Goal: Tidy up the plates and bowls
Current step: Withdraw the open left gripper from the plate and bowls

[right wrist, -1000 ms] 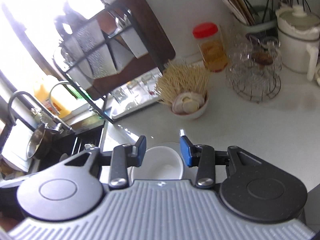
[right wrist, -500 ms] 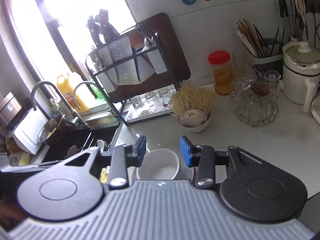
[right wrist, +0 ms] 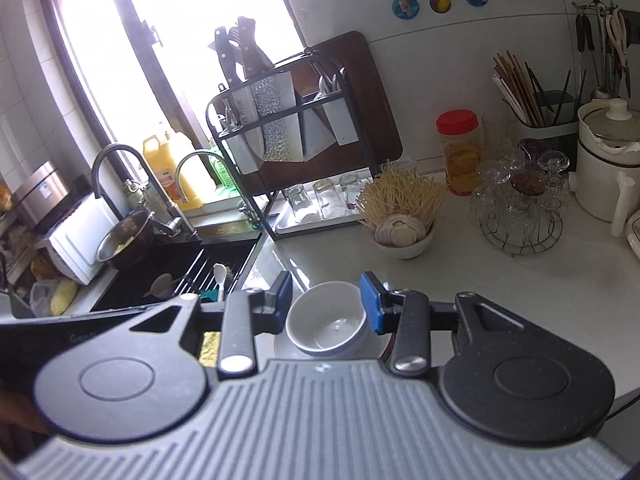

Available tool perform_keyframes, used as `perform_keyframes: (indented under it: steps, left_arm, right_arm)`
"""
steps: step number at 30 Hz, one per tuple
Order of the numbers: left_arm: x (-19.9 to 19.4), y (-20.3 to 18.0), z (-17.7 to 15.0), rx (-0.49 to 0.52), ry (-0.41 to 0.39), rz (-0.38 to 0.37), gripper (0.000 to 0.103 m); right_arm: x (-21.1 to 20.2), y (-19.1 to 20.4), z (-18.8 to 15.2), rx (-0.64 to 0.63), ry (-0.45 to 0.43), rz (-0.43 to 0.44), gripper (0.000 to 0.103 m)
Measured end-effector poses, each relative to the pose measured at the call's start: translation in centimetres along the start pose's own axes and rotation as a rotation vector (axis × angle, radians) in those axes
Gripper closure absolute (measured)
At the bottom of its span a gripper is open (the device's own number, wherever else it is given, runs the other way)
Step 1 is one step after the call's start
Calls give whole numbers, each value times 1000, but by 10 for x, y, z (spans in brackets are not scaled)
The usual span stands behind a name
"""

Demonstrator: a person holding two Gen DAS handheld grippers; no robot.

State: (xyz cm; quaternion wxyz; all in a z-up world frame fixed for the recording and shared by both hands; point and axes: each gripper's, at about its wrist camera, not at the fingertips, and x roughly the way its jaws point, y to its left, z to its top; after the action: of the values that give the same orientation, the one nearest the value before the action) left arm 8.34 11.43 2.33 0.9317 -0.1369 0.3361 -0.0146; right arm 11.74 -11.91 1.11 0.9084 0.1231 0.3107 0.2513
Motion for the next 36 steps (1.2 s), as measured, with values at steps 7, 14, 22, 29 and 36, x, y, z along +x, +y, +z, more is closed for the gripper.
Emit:
perform_keyframes:
  steps: [7, 14, 22, 29, 36]
  left_arm:
    - [-19, -7, -22, 1, -2, 17, 43]
    - [-33, -15, -40, 29, 10, 30, 43]
    - [-45, -21, -59, 36, 13, 61, 43]
    - [-53, -21, -68, 30, 8, 71, 42]
    - [-62, -24, -70, 36, -7, 87, 27]
  right_arm:
    - [-16, 5, -18, -24, 4, 15, 62]
    - [-31, 6, -35, -38, 7, 8, 61]
    - [-47, 11, -51, -53, 12, 11, 61]
    - [-50, 15, -59, -81, 24, 3, 61]
    - [-53, 9, -67, -80, 25, -17, 42]
